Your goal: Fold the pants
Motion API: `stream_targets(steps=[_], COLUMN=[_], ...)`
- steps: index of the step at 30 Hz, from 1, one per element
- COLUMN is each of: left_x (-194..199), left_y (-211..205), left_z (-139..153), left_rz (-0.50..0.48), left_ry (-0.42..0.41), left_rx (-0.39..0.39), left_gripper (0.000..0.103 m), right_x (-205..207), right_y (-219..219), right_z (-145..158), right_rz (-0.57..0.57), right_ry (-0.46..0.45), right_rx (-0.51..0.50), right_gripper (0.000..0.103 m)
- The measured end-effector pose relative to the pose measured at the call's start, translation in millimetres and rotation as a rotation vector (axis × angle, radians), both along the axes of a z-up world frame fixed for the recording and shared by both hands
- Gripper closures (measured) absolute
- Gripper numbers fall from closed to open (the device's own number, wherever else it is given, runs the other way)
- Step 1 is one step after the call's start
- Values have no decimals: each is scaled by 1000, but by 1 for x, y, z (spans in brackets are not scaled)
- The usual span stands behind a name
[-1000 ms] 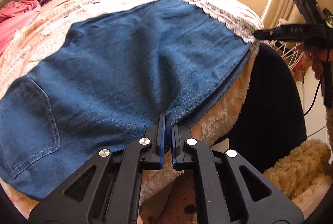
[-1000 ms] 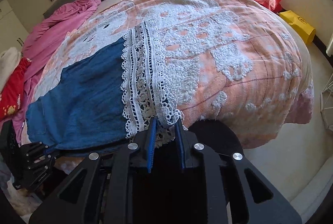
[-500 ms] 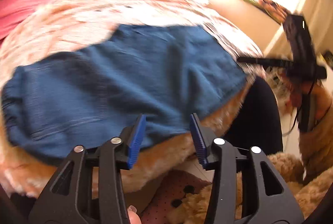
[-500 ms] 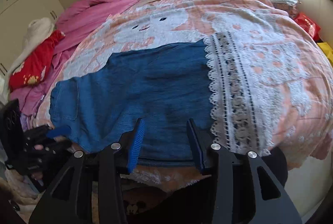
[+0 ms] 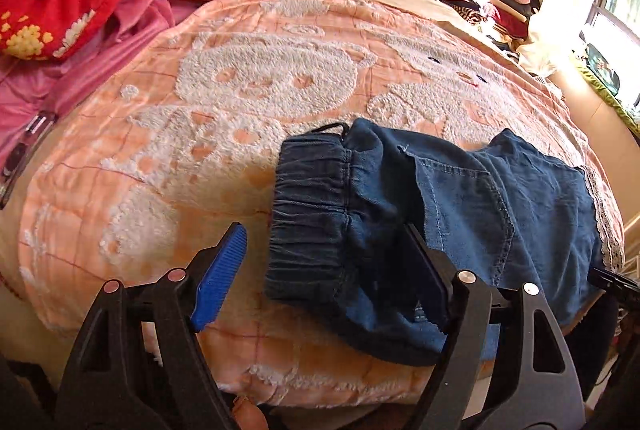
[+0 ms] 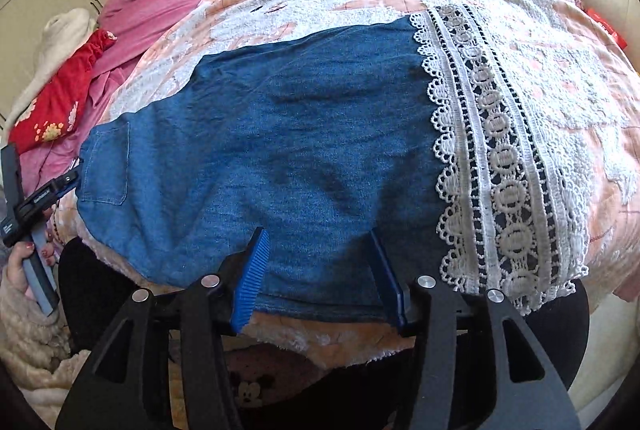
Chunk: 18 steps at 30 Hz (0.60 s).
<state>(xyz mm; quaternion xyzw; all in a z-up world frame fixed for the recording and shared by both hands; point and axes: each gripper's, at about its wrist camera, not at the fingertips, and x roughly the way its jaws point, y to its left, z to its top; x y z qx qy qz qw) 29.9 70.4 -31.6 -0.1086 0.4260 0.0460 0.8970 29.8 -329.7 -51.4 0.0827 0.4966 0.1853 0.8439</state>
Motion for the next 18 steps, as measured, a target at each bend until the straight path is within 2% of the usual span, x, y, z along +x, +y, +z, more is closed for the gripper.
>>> stream_targets(steps=[2,5,9,11,12,14,16,18], left_x=[5,3,-3,2,4,4,1,-5], left_y=[-1,1,14,18,17,16,19,24], left_z=[-7,4,20,9,-1,-11,-10,-1], left_rz=[9,34,52,47,40,48,61,72], left_ry=[8,-34,-62,-15,16,26,16,8], left_rx=[-32,-22,40,48,56,53,40,31], left_gripper=[65,68,68,67,65,62,58,49], right_x=[1,0,-2,-4,-4,-4,-4,-4], right_y=[0,0,2,3,3,3,4,3], right_z=[0,0,-2,-4,-4,-6,-5,-1], right_rz=[1,8,18,18,17,17,22,29], right_ry=[5,12,22,25,26,28,33,37], right_rx=[-1,-10,-22,-24,-25,-24,-22,-21], right_gripper=[53,53,53,53,53,52,50,50])
